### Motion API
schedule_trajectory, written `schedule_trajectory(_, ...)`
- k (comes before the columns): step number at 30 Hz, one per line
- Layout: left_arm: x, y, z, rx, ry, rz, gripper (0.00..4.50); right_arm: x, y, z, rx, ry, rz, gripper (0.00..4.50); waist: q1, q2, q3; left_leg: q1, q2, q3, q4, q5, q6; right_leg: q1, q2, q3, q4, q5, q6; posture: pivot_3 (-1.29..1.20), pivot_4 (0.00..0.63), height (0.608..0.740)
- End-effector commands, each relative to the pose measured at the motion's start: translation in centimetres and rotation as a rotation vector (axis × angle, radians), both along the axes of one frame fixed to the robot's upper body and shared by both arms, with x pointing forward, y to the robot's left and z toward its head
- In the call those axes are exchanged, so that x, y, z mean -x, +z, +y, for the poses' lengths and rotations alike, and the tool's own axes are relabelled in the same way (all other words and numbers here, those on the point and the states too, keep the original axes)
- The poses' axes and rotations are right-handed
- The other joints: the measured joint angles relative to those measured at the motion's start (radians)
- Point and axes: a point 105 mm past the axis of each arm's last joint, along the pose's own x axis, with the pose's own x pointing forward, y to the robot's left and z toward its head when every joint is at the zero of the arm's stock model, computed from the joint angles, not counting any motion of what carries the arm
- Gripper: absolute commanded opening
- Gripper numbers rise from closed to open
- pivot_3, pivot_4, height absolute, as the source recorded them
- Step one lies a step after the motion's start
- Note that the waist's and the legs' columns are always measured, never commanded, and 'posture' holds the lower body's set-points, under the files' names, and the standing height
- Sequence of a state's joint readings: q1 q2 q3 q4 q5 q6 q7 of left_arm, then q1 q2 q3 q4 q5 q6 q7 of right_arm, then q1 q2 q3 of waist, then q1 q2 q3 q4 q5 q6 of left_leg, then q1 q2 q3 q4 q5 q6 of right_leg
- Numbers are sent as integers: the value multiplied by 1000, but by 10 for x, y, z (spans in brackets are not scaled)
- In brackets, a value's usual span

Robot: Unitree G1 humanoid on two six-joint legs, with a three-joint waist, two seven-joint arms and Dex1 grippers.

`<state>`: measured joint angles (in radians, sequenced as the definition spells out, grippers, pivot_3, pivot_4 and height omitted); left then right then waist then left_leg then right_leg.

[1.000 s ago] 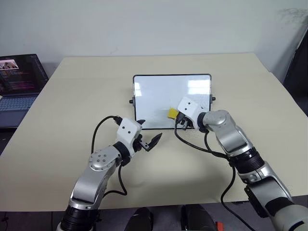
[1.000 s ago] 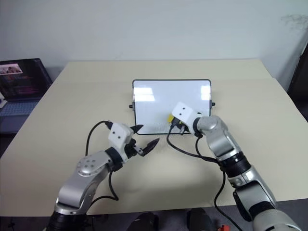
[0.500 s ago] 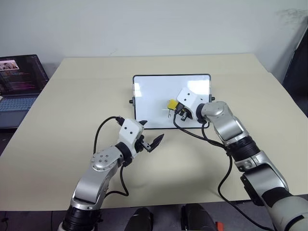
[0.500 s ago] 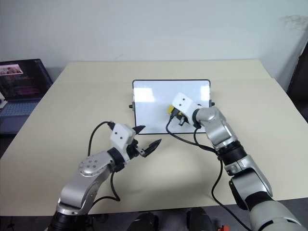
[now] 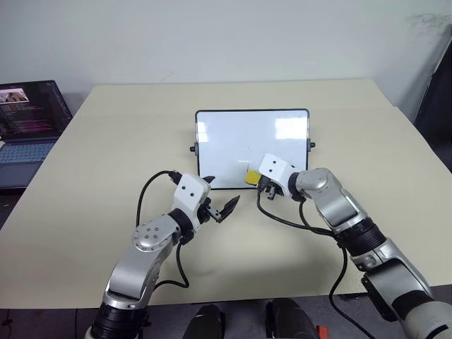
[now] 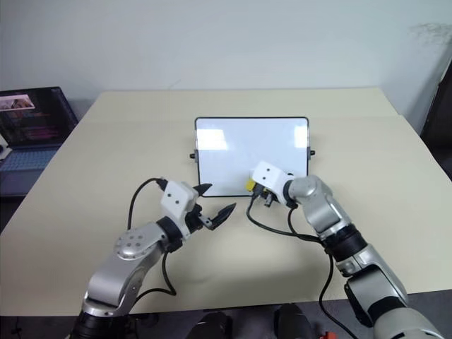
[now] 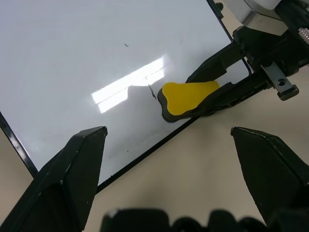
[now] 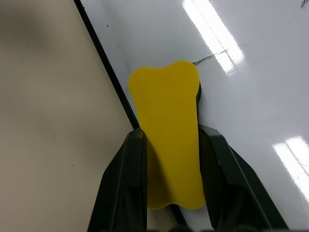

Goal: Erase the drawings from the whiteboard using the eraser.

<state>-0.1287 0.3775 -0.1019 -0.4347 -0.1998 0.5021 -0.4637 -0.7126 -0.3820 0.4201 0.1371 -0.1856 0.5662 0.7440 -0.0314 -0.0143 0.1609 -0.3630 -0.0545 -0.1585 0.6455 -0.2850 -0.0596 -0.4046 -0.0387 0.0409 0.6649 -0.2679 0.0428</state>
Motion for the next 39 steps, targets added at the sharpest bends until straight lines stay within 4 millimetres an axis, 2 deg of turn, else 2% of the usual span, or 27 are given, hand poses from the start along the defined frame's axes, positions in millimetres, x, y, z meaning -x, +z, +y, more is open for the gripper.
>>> schedule_trajectory(1,1,12,1,9,-2,-48,4500,0,-1,-6,28,-21,2,1144,0,0,0,0,0,0,0,0,0,0,0,0,0,0,0,0,150,740)
schedule_trajectory(12,-1,11,-2,11,-10,-48,4500,-29,28,5,-14,-57,-76,1144,-2,0,0,1,1,1,0,1,1,0,1,0,0,2,-2,0,150,740)
schedule_trajectory(16,0,11,-2,12,-10,-48,4500,-34,33,8,-23,-58,-88,1144,-1,0,0,1,1,0,0,2,2,0,1,-1,0,4,-2,0,150,740)
schedule_trajectory(27,-1,12,-3,11,-16,-48,4500,-38,42,10,-52,-69,-108,1144,-2,0,0,1,1,1,0,2,2,0,1,0,1,4,-2,0,150,740)
schedule_trajectory(30,-1,11,-3,10,-19,-47,4500,-39,50,11,-70,-71,-118,1144,-1,0,0,1,1,0,0,2,2,0,1,0,0,4,-2,0,150,740)
schedule_trajectory(39,0,9,-4,9,-30,-49,4500,-22,84,18,-161,-64,-136,1144,-1,0,0,-1,1,0,-2,3,0,-2,1,0,-2,4,-2,0,150,740)
